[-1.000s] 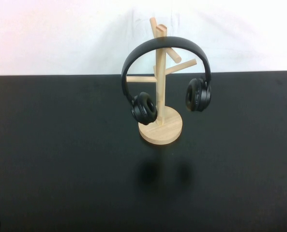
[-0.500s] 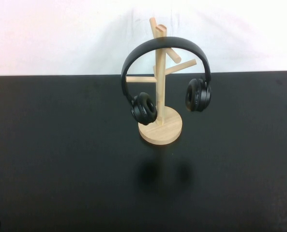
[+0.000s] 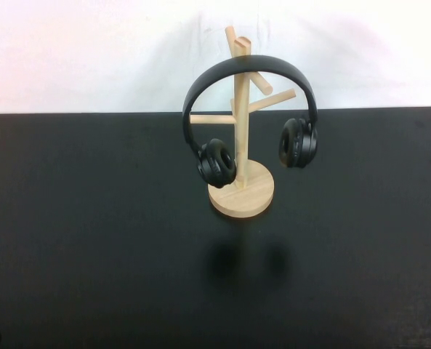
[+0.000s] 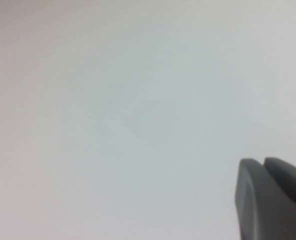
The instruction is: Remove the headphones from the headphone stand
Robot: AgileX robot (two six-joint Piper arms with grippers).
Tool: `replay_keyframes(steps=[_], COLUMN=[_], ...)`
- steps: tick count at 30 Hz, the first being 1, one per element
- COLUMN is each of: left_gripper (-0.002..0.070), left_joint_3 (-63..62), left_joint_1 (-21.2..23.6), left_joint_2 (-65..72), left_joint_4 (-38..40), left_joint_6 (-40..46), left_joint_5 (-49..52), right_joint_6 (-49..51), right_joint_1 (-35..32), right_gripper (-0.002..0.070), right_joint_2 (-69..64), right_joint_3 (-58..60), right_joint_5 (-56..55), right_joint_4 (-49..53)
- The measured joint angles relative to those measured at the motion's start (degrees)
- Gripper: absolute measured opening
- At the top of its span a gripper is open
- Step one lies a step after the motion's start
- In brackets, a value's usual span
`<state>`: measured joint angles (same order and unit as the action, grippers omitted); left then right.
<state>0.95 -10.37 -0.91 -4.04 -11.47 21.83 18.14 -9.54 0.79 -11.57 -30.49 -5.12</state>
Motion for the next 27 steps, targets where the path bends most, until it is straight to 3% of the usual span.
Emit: replay_keyframes(steps=[5,12,16,20,27], left_gripper=[0.0002,0.0002,0.0002,0.0002,0.0002], left_joint_3=[0.0,0.0,0.0,0.0,0.0], left_joint_1=[0.0,0.0,0.0,0.0,0.0], left_joint_2=[0.0,0.0,0.0,0.0,0.0], left_joint_4=[-1.57,-4.34,-4.36,-4.49,-4.59], left_joint_6=[0.0,0.0,0.0,0.0,0.0], left_joint_5=[0.0,0.0,0.0,0.0,0.08], right_joint_6=[1.01,-6.55,-18.47,-26.92,-56.32], right_joint_1=[0.0,0.0,0.0,1.27,14.45], right_gripper=[-0.0006,-0.0006,-0.0006,-0.0006,-0.0006], right_joint_2=[-7.51,-35.03,-49.01,-60.22,-78.89], right_joint_3=[-18.68,-34.92,-37.78,-39.69,-47.24], right_joint_5=[24.0,51.83,53.32,51.97,57.15], right_joint_4=[-0.03,-0.13,-1.86,-12.37,-27.21])
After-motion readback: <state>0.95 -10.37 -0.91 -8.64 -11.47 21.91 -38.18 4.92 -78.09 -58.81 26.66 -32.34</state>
